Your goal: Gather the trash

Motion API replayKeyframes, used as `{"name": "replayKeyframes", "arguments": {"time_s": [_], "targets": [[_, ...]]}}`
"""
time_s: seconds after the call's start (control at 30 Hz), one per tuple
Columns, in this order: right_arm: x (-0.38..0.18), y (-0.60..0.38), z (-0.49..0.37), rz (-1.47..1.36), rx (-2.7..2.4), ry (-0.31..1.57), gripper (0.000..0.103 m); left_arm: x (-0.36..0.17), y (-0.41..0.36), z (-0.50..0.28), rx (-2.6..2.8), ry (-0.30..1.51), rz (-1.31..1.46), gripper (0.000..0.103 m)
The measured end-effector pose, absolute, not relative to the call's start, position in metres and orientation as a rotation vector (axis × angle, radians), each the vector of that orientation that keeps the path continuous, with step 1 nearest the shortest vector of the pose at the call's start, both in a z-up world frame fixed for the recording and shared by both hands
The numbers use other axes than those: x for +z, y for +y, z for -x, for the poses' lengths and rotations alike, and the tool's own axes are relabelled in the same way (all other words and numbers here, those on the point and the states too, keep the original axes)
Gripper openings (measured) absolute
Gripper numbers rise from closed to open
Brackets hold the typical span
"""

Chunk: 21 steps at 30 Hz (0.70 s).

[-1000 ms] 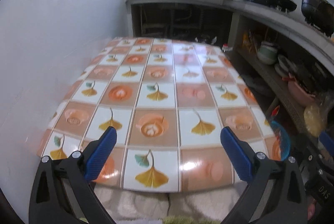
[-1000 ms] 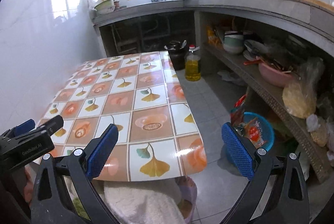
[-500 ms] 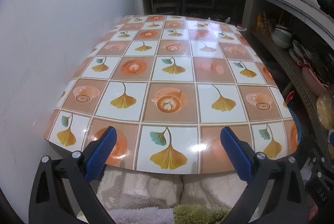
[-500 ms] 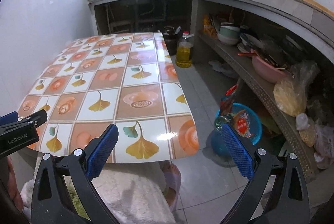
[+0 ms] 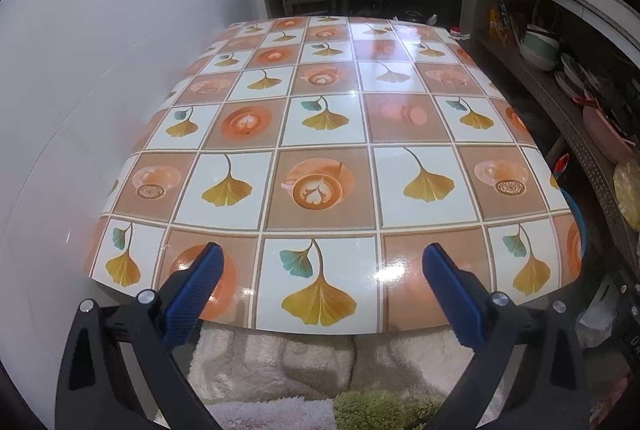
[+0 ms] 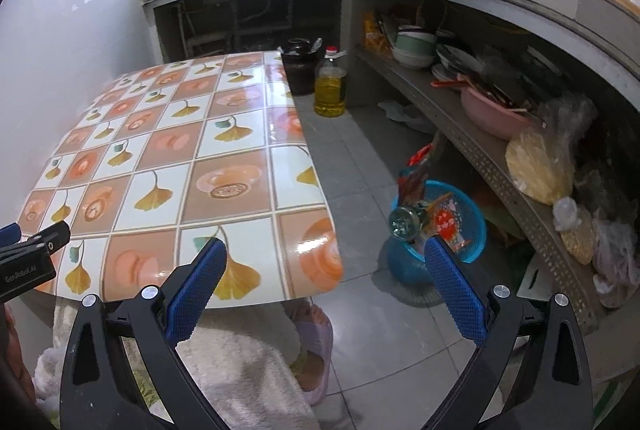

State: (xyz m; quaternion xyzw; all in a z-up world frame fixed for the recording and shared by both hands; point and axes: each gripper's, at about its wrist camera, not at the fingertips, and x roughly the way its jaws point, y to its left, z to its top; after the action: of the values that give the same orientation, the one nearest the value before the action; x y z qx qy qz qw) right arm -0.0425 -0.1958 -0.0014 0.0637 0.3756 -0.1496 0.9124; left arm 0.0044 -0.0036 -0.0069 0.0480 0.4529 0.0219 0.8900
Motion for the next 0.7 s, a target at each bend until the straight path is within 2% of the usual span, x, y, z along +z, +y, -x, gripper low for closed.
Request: {"name": "replayKeyframes", "arguments": {"time_s": [0.7], "targets": [[-0.008, -0.212, 0.046, -0.163, -0.317, 0.778, 0.095, -0.011, -0.021, -0.005, 0.012, 0.959, -0.209, 0.097]]}}
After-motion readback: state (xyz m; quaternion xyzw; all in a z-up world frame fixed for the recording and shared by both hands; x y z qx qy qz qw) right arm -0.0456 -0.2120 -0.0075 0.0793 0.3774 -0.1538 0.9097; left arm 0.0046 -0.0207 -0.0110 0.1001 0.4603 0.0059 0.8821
